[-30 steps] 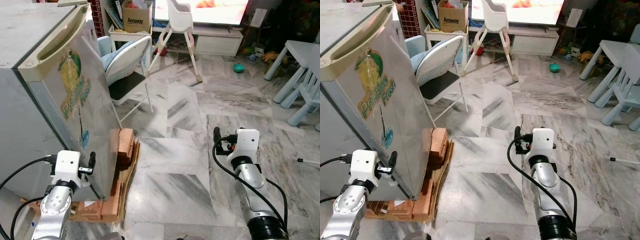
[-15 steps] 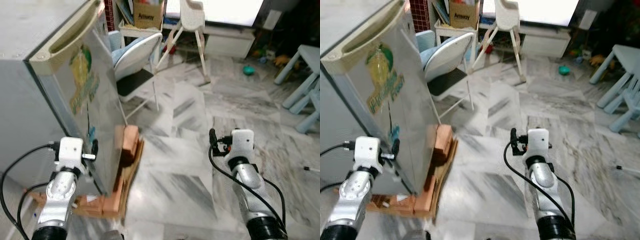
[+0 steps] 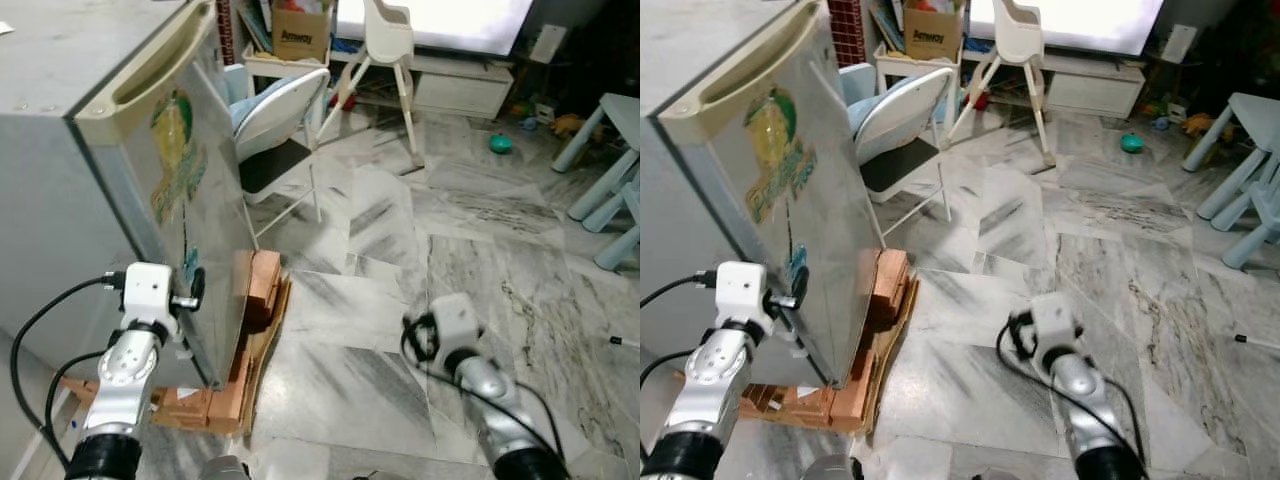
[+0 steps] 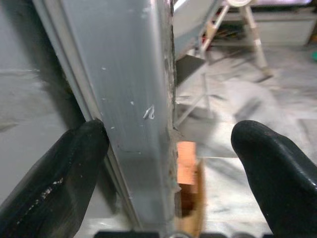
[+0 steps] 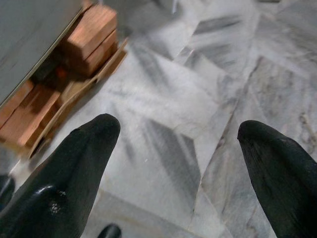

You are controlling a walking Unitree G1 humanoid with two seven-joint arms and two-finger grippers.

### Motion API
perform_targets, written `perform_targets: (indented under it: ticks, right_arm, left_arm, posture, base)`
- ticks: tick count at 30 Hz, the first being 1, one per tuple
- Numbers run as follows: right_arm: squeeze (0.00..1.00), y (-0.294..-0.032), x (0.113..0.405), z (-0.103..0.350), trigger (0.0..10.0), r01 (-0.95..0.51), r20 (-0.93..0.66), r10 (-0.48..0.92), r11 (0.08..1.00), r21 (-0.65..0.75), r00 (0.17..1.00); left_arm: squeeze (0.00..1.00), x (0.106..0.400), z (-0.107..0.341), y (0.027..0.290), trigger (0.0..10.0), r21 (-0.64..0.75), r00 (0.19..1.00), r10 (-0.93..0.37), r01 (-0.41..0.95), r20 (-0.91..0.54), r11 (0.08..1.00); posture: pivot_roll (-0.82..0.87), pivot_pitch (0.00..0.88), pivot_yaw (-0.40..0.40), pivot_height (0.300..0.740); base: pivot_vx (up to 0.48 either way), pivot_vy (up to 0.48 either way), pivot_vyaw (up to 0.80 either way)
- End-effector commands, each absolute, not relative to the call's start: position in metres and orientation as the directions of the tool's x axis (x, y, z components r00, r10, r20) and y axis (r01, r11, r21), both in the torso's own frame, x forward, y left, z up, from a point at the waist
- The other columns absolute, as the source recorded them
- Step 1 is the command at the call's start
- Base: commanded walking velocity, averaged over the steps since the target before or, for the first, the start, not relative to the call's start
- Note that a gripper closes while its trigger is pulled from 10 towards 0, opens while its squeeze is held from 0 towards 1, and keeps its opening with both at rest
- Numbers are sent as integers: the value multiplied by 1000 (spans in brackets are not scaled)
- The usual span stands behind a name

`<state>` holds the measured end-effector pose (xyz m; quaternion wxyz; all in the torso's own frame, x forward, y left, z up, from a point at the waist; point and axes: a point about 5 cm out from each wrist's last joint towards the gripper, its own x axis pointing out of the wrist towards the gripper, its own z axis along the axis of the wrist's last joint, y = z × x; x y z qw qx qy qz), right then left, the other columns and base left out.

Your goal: Restocking fridge

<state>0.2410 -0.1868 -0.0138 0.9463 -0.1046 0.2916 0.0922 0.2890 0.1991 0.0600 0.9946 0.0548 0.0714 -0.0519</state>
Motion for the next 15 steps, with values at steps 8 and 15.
perform_targets:
  ticks: [8, 15]
  right_arm:
    - [0, -185, 251, -8, 10000, -290, -586, 148, 944, -156, 796]
    - [0, -186, 249, -9, 10000, -286, -594, 146, 947, -148, 791]
  left_arm:
    - [0, 288, 121, 69, 10000, -108, 719, -692, 695, 65, 711]
    - [0, 293, 103, 111, 10000, -68, 827, -562, 559, -24, 826]
  posture:
    - [43, 0, -60, 740]
    - [52, 0, -59, 740]
  base:
    - [0, 0, 0]
    - [0, 0, 0]
